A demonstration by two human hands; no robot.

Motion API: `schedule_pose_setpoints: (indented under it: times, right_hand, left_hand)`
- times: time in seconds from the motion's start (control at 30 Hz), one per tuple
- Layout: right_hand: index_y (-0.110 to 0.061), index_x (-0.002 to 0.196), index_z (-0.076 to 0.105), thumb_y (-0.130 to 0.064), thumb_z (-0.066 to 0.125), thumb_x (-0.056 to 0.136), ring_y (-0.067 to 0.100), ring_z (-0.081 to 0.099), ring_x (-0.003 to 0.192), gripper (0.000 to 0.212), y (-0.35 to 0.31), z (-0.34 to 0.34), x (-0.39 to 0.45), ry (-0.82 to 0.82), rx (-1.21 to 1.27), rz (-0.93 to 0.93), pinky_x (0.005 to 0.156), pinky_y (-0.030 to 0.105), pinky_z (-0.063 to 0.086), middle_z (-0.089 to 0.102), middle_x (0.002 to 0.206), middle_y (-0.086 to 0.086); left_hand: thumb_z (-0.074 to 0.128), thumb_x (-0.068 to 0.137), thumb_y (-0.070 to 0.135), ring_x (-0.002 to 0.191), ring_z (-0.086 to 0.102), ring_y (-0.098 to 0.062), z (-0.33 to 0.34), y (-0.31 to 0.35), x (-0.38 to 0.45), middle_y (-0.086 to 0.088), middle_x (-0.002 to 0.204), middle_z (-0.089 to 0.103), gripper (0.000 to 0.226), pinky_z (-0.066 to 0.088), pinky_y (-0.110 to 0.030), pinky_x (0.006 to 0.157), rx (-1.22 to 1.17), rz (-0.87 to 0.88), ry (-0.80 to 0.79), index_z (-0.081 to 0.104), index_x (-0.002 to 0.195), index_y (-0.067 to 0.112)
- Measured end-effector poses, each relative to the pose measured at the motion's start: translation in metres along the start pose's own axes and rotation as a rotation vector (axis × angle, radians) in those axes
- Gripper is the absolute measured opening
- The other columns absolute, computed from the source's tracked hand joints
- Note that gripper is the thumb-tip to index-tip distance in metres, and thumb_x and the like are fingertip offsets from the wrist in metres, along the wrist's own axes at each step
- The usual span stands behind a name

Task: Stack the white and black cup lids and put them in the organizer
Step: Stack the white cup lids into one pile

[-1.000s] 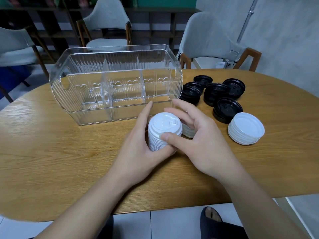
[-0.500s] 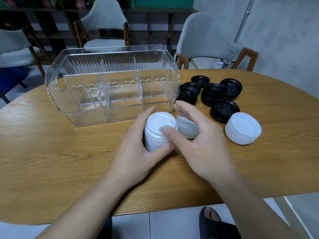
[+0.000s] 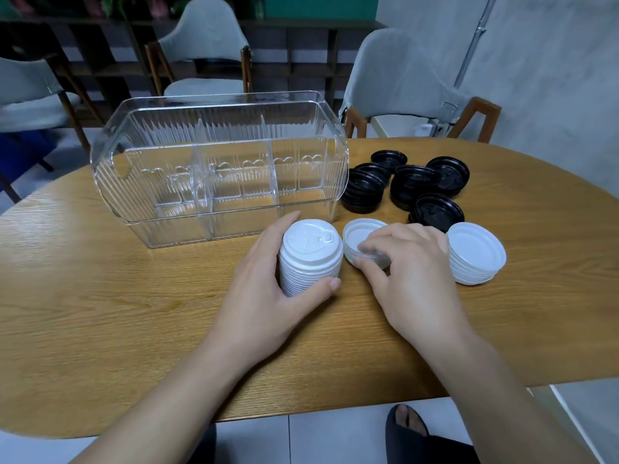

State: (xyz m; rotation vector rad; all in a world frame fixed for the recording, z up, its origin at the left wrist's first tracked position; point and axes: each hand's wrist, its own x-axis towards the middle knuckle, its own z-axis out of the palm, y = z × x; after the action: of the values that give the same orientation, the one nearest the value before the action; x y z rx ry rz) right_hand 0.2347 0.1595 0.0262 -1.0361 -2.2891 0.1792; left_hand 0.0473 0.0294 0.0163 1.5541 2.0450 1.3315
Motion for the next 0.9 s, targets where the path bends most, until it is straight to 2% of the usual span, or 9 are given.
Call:
schedule_pose_setpoints:
  times: [0.07,0.13,0.27,0.37,0.47,0.57,0.7,0.9]
  right_hand:
    - [-0.025,0.089,0.079,-0.025,0.087,0.092,0.019,0.06,0.098,0.009,-0.003,-0.002,0.0,0.01,-0.012,-0.007,0.111,0.037,0.03,0.071,0.097,-0.013]
    - [-0.025,0.086,0.076,-0.023,0.088,0.091,0.017,0.06,0.096,0.013,-0.005,-0.002,0.001,0.008,0.012,0.015,0.11,0.038,0.033,0.07,0.094,-0.014]
    - [-0.028,0.081,0.073,-0.03,0.095,0.084,0.012,0.062,0.091,0.022,-0.005,-0.006,0.001,-0.011,0.183,0.127,0.106,0.045,0.043,0.07,0.089,-0.017]
    - [-0.029,0.077,0.073,-0.036,0.097,0.079,0.01,0.065,0.092,0.026,-0.005,-0.01,0.001,-0.016,0.286,0.174,0.099,0.049,0.048,0.07,0.086,-0.017]
    - [-0.03,0.075,0.074,-0.037,0.094,0.082,0.006,0.066,0.092,0.022,-0.006,-0.013,0.0,-0.009,0.359,0.193,0.092,0.044,0.052,0.071,0.085,-0.018]
    - [-0.028,0.08,0.076,-0.032,0.087,0.091,0.006,0.066,0.096,0.016,-0.005,-0.016,0.0,0.042,0.359,0.177,0.092,0.043,0.053,0.072,0.09,-0.018]
    - [-0.021,0.09,0.075,-0.029,0.08,0.099,0.011,0.068,0.095,0.013,-0.01,-0.023,0.001,0.195,0.4,0.122,0.09,0.042,0.054,0.072,0.094,-0.013]
    - [-0.02,0.099,0.076,-0.024,0.075,0.105,0.016,0.073,0.093,0.007,-0.03,-0.035,0.0,0.239,0.791,0.209,0.084,0.031,0.057,0.076,0.094,-0.004]
  left_hand:
    - [0.091,0.083,0.059,0.15,0.047,0.008,0.0,0.0,0.0,0.03,0.16,0.053,0.097,0.039,-0.023,0.123,-0.003,-0.006,0.002,0.044,0.166,0.039]
    - [0.092,0.083,0.057,0.149,0.048,0.006,0.0,0.0,0.0,0.029,0.159,0.054,0.097,0.04,-0.026,0.124,-0.012,-0.013,0.002,0.045,0.166,0.039]
    - [0.094,0.083,0.054,0.149,0.049,0.004,0.0,-0.001,0.0,0.028,0.159,0.054,0.096,0.042,-0.033,0.126,-0.023,-0.016,-0.001,0.045,0.165,0.039]
    - [0.094,0.083,0.054,0.149,0.05,0.004,0.0,-0.001,0.0,0.028,0.159,0.055,0.097,0.043,-0.032,0.125,-0.026,-0.012,0.001,0.045,0.165,0.039]
    - [0.095,0.083,0.053,0.149,0.05,0.005,0.0,-0.001,0.0,0.028,0.159,0.055,0.097,0.042,-0.031,0.125,-0.026,-0.007,0.007,0.046,0.165,0.039]
    - [0.094,0.083,0.054,0.149,0.049,0.005,0.0,0.0,0.0,0.028,0.159,0.055,0.097,0.042,-0.03,0.126,-0.033,-0.005,0.009,0.046,0.165,0.039]
    - [0.095,0.083,0.053,0.15,0.048,0.006,0.0,0.0,0.0,0.029,0.16,0.054,0.098,0.041,-0.032,0.127,-0.051,-0.004,-0.001,0.044,0.165,0.041]
    - [0.096,0.082,0.05,0.155,0.048,-0.005,-0.002,0.001,-0.001,0.025,0.163,0.052,0.104,0.042,-0.044,0.129,-0.143,0.015,-0.015,0.039,0.169,0.039]
